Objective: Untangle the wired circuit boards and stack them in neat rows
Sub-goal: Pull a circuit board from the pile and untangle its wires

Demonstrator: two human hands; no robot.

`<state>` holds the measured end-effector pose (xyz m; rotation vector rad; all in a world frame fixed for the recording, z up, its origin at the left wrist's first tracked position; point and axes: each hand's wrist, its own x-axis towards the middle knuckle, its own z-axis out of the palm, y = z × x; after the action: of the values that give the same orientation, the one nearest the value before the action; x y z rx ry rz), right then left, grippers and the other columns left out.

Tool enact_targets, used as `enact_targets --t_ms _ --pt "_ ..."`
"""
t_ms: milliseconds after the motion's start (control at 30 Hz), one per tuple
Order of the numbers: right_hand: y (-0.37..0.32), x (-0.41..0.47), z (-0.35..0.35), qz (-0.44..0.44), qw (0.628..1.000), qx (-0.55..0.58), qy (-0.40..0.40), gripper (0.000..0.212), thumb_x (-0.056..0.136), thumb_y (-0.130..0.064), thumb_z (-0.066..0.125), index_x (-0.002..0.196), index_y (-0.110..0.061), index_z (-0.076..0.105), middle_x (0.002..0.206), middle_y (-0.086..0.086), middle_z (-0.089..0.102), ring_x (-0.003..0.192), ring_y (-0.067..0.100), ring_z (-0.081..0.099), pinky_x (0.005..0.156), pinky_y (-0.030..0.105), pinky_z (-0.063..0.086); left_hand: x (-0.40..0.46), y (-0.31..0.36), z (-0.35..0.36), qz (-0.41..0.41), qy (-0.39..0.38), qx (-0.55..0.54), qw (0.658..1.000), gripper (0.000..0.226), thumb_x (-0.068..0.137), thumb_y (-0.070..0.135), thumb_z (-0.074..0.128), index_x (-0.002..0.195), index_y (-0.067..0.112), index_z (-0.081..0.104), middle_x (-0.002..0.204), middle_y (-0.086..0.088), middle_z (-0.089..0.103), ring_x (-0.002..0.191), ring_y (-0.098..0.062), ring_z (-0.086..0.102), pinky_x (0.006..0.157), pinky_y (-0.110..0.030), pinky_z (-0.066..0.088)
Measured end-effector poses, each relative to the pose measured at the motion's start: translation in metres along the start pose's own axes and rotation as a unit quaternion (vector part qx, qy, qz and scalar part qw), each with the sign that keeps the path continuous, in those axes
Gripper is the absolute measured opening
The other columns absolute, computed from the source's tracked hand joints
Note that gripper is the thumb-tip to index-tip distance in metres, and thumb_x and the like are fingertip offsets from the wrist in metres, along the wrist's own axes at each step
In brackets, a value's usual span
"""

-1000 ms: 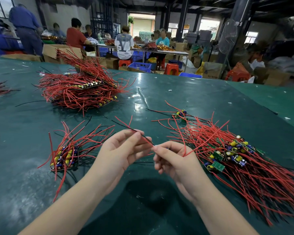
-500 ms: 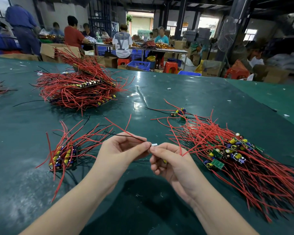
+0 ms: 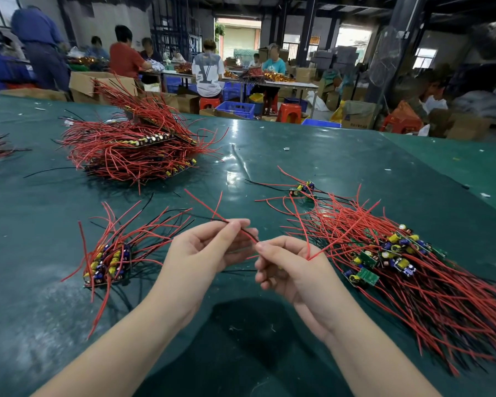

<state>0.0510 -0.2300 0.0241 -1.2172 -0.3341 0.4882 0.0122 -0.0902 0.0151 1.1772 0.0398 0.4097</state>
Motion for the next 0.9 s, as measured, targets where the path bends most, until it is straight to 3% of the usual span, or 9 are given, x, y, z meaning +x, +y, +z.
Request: enact_targets --t_ms 167,267,333,500,633,733,900 --pt "-0.002 0.003 -0.004 0.087 0.995 0.035 -0.013 0.015 0.080 -0.009 0.067 0.067 -0.013 0.072 0.057 0.001 0.059 0.047 0.009 0.056 0.043 0.016 0.044 0.002 0.003 -0.001 0.006 0.032 -0.017 0.999 0.027 0.077 0.019 0.061 0.097 0.003 0.070 0.088 -0.015 0.074 0.082 -0.021 0.072 0.070 -0.024 0.057" --pt "-0.003 0.002 -0.005 0.092 0.995 0.022 -0.041 0.004 0.067 -0.017 0.072 0.066 -0.014 0.071 0.057 0.001 0.059 0.047 0.009 0.056 0.044 0.016 0.045 0.002 0.006 -0.003 -0.006 0.037 -0.012 0.999 0.019 0.083 0.011 0.059 0.096 0.002 0.070 0.082 -0.015 0.074 0.075 -0.019 0.072 0.065 -0.022 0.056" --pt "-0.003 0.000 -0.006 0.075 0.995 -0.002 -0.064 0.013 0.064 -0.019 0.073 0.071 -0.010 0.069 0.058 0.003 0.060 0.048 0.011 0.057 0.046 0.017 0.046 0.003 0.007 -0.006 -0.022 0.030 0.000 0.999 0.017 0.087 0.006 0.057 0.098 0.003 0.070 0.081 -0.015 0.074 0.072 -0.018 0.072 0.062 -0.021 0.056" --pt "-0.002 0.000 -0.009 0.052 0.995 -0.028 -0.084 0.014 0.071 -0.012 0.079 0.077 -0.007 0.066 0.059 0.005 0.061 0.049 0.013 0.058 0.048 0.019 0.047 0.005 0.008 -0.006 -0.038 0.036 -0.049 0.997 0.024 0.084 0.016 0.057 0.101 0.005 0.069 0.089 -0.012 0.075 0.080 -0.018 0.073 0.064 -0.021 0.056" --pt "-0.001 0.003 -0.012 0.054 0.995 -0.041 -0.076 0.017 0.069 -0.017 0.073 0.080 -0.005 0.066 0.060 0.005 0.061 0.051 0.014 0.058 0.049 0.020 0.047 0.009 0.010 -0.011 -0.032 0.068 -0.100 0.992 0.018 0.090 0.004 0.053 0.100 0.004 0.068 0.087 -0.010 0.075 0.081 -0.018 0.073 0.066 -0.022 0.057" --pt "0.002 0.004 -0.014 0.052 0.994 -0.064 -0.074 0.010 0.078 -0.011 0.069 0.082 -0.004 0.065 0.061 0.005 0.061 0.052 0.014 0.059 0.050 0.020 0.048 0.009 0.010 -0.012 -0.017 0.092 -0.079 0.992 0.018 0.091 -0.003 0.052 0.100 0.002 0.067 0.084 -0.010 0.074 0.080 -0.019 0.073 0.068 -0.024 0.058" --pt "0.002 0.005 -0.015 0.036 0.992 -0.085 -0.086 0.009 0.081 -0.010 0.068 0.083 -0.003 0.065 0.061 0.005 0.062 0.053 0.015 0.059 0.052 0.021 0.049 0.010 0.012 -0.014 -0.021 0.108 -0.050 0.993 0.017 0.096 0.009 0.051 0.098 0.003 0.067 0.082 -0.008 0.075 0.078 -0.017 0.073 0.066 -0.021 0.058"
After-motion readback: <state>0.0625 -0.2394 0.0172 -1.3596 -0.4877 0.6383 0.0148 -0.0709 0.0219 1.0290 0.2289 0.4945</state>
